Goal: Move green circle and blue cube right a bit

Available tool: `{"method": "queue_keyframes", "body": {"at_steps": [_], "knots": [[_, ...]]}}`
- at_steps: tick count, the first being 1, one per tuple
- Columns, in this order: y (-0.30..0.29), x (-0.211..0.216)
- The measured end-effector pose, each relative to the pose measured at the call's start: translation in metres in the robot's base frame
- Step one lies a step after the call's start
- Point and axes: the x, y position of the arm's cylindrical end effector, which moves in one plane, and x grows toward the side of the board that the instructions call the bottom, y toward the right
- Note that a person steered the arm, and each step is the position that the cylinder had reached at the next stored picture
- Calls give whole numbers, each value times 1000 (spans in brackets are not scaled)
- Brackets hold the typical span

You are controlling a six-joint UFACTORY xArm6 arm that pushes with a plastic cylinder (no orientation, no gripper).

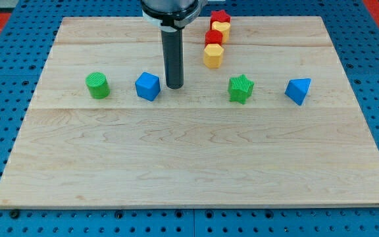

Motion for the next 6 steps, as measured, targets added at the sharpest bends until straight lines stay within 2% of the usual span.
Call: {"method": "queue_keyframes", "body": {"at_steps": [2, 4, 5, 6], "knots": [[0, -3], [-112, 107], [-209, 78], [-217, 47]]}}
